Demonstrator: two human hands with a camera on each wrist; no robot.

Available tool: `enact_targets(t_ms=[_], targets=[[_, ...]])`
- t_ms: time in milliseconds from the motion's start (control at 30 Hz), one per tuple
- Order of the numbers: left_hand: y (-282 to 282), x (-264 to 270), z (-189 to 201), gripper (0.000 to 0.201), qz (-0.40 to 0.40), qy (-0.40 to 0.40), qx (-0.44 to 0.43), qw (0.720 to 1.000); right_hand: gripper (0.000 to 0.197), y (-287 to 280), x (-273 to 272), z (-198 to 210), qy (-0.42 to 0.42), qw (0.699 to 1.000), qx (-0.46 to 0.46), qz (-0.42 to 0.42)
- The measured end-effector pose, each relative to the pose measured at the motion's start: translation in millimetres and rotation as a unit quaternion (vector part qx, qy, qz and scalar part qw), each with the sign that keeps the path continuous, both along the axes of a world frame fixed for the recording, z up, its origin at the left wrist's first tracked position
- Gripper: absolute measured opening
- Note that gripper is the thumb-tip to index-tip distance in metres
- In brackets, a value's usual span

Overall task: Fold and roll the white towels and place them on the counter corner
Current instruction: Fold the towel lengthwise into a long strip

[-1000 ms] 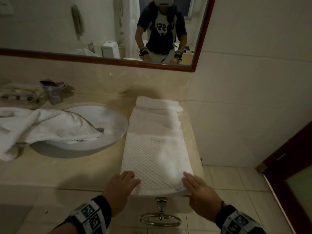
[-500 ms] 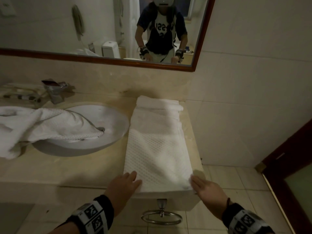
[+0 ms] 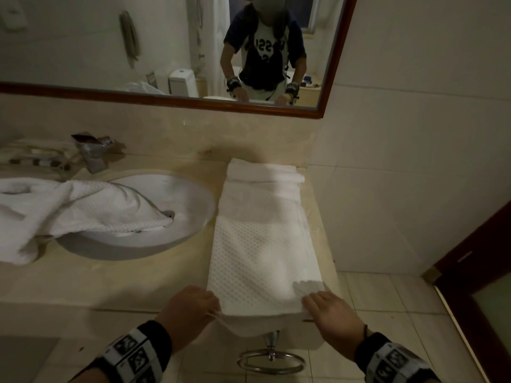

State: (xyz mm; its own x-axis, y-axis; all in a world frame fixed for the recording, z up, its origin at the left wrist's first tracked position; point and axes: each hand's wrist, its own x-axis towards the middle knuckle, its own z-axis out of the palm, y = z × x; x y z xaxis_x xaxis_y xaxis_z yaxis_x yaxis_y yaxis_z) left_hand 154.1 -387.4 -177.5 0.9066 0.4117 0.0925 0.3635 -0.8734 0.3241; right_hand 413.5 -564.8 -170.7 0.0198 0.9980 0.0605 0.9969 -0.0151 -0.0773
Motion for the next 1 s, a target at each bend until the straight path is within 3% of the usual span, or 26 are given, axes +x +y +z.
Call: enact_targets(t_ms=[67,133,200,233,333,400,467,500,567,633,667,733,800,900,933,1000], targets=[[1,-7,8,0.008,0.074,-0.052,-0.122,0.988,0.021,4,2,12,0.059,0.997,-0.041,-0.030],[3,-2,7,0.024,0.135,-0.073,-0.249,0.956,0.022,13,8,13,0.141,0.985,-0.040,-0.085],[10,9,1,0.031,0.184,-0.078,-0.279,0.939,0.019,26,15,8,0.194,0.969,-0.026,-0.151],[15,15,-1,0.024,0.203,-0.075,-0.283,0.934,0.020,32,16,7,0.208,0.962,-0.024,-0.176],[26,28,-5,0.016,0.244,-0.061,-0.286,0.925,0.046,40,16,3,0.132,0.979,-0.011,-0.156],[30,32,-7,0.024,0.237,-0.043,-0.257,0.936,0.041,36,12,5,0.035,0.996,-0.014,-0.085],[29,32,-6,0.035,0.231,-0.033,-0.215,0.948,0.011,31,6,1,0.019,0.999,-0.021,0.020],[27,31,-5,0.039,0.224,-0.035,-0.173,0.959,0.020,28,4,0,0.011,0.997,-0.047,0.056],[23,28,-5,0.036,0.163,-0.047,-0.085,0.982,0.036,26,3,-2,-0.009,0.994,-0.072,0.079],[19,25,-7,0.031,0.048,-0.028,-0.014,0.998,0.025,31,8,-5,0.002,0.995,-0.045,0.089],[17,25,-7,0.038,-0.013,-0.003,0.010,1.000,0.024,36,10,-5,0.021,0.997,-0.033,0.070],[19,30,-9,0.050,-0.061,0.048,0.030,0.997,0.023,50,8,1,0.037,0.999,-0.008,0.015],[25,36,-2,0.045,-0.043,0.063,-0.004,0.997,0.021,63,8,9,0.049,0.998,-0.030,-0.018],[52,49,14,0.042,0.021,0.051,-0.195,0.979,0.016,82,15,16,0.092,0.990,-0.084,-0.066],[60,54,17,0.041,0.035,0.045,-0.251,0.966,0.013,86,18,18,0.109,0.988,-0.075,-0.078],[74,64,16,0.029,0.055,0.019,-0.271,0.961,0.019,93,19,30,0.058,0.996,-0.025,-0.069]])
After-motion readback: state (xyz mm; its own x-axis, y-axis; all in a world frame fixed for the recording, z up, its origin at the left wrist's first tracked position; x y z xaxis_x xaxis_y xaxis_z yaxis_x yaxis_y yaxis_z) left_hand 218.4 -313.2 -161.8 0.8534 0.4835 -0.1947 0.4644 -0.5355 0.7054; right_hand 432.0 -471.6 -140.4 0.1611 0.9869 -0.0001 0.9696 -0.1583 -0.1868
